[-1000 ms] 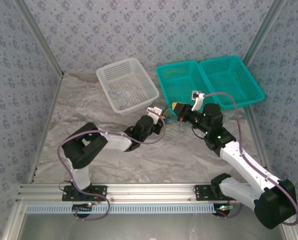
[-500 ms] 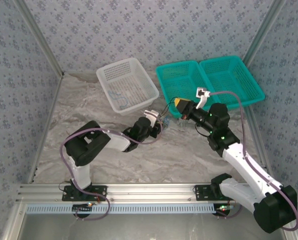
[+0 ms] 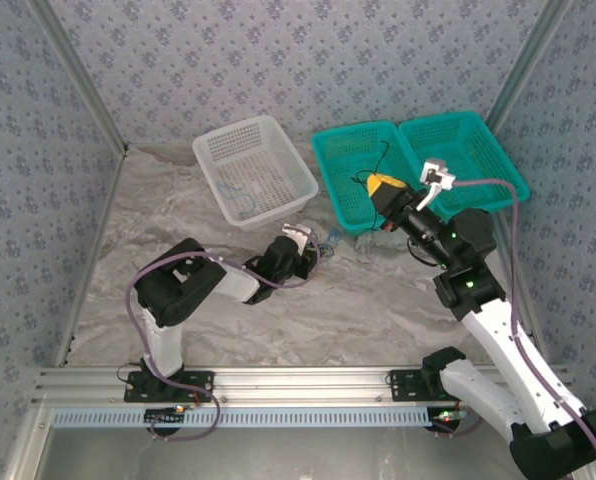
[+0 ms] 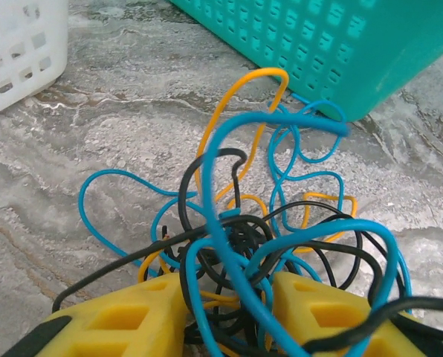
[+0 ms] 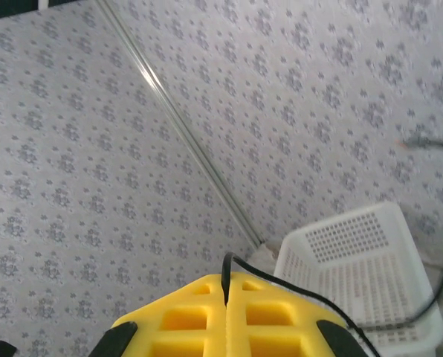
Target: Untangle the cables
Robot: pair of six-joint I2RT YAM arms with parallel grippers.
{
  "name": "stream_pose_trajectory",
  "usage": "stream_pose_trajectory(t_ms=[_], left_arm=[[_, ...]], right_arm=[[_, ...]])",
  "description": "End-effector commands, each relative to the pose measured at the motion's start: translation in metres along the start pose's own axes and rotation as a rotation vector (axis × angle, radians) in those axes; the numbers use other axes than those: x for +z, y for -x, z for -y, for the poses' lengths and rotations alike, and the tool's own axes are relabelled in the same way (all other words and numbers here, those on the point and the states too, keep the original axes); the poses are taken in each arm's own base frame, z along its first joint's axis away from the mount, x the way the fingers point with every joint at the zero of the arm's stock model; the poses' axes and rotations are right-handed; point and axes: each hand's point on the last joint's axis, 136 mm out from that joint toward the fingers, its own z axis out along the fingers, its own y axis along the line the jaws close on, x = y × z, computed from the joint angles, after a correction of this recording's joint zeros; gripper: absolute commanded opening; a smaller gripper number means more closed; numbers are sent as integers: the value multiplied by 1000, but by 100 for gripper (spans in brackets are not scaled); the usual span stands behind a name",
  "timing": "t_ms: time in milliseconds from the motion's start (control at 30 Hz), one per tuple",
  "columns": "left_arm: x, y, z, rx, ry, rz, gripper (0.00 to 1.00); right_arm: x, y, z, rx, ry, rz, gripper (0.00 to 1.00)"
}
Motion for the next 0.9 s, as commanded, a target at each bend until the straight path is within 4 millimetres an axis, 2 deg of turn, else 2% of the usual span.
stream_pose_trajectory(t_ms=[0,100,200,267,467,567,667,700,733,867], left_arm=[[-1,-10,-2,-13,-9,-31,32],[-12,0,2,-27,-30,-10,34],[-30,15,9,-59,-67,12,41],[-43,24,13,-83,-94,23,48],[-74,36,14,-120,-123,52,70],[-88,43,4,-148,-85,90,88],[-99,52,-8,-166,-37,129,98],[-102,54,-11,-171,-24,136,99],[-105,57,-17,-181,-6,144,99],[-112,64,-36,-243,50,175,99]], right_arm=[[-6,26,-9,-62,-20,57,0],[-4,25,6,-70,-109,38,0],[-1,18,37,-50,-252,21,0],[2,12,58,-39,-347,-15,0],[26,-7,96,-14,-434,-148,0],[36,-9,118,10,-479,-181,0],[46,-8,139,40,-510,-197,0],[47,-14,149,47,-530,-213,0],[53,-4,150,32,-529,-198,0],[65,-2,182,-40,-603,-240,0]])
